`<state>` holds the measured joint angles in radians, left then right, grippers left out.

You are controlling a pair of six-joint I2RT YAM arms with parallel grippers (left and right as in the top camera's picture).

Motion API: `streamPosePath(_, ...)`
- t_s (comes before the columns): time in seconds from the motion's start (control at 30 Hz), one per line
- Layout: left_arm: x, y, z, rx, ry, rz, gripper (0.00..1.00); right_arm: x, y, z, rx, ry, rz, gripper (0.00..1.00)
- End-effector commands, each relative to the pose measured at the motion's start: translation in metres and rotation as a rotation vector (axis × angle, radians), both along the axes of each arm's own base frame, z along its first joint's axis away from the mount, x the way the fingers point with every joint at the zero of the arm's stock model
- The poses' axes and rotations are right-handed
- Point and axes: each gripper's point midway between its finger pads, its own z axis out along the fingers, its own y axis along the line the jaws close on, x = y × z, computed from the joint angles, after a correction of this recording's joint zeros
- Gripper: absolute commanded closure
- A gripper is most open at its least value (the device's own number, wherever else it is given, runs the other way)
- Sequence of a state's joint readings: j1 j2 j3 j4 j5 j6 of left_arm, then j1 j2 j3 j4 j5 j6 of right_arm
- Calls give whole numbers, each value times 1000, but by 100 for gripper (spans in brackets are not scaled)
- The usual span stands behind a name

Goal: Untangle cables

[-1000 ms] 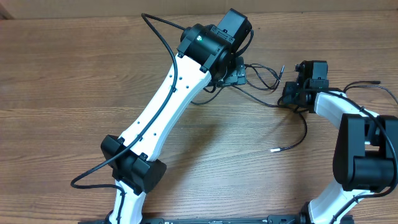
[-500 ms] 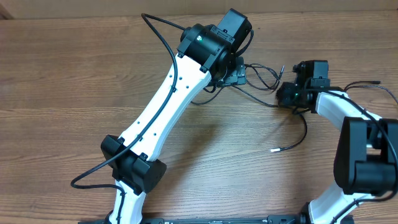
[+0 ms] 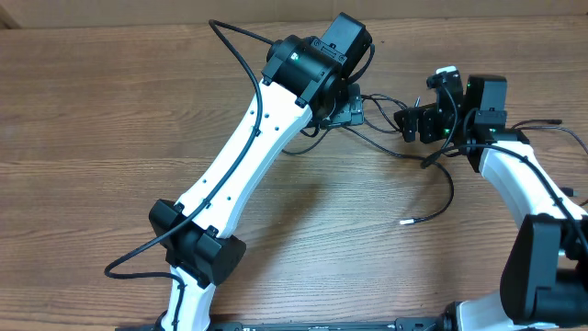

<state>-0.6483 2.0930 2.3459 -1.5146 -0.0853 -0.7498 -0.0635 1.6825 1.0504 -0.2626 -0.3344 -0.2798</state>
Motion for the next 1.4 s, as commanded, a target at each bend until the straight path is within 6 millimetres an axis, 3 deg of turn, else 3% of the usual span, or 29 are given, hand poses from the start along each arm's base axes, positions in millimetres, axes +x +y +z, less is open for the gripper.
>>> streamPosePath(0.0,0,-3,-4,4,6,-7,0,6,11,-17,-34,-34,131,0)
streamPosePath(0.2,0,-3,-4,4,6,-7,0,19,27,-33,20,-93,232,2)
streamPosePath(0.3,0,-3,-4,4,5,-7,0,27,28,-36,23,-122,239,13)
streamPosePath(0.47,0,-3,-4,4,6,-7,0,31,28,-33,19,-145,239,49)
streamPosePath(0.57,0,-3,-4,4,6,-7,0,27,28,-37,23,-123,239,59)
streamPosePath(0.63,0,-3,-4,4,6,-7,0,25,29,-41,26,-104,239,59)
streamPosePath(0.87,0,-3,-4,4,6,-7,0,25,28,-65,36,-64,234,30)
streamPosePath(1.03,0,-3,-4,4,6,-7,0,25,28,-69,37,-59,232,33)
streamPosePath(1.17,0,-3,-4,4,6,-7,0,22,29,-77,43,-33,232,53)
streamPosePath(1.23,0,-3,-4,4,6,-7,0,19,29,-82,49,-10,229,55)
streamPosePath(1.33,0,-3,-4,4,6,-7,0,16,29,-85,51,7,228,48)
streamPosePath(1.37,0,-3,-4,4,6,-7,0,16,28,-85,47,6,225,35)
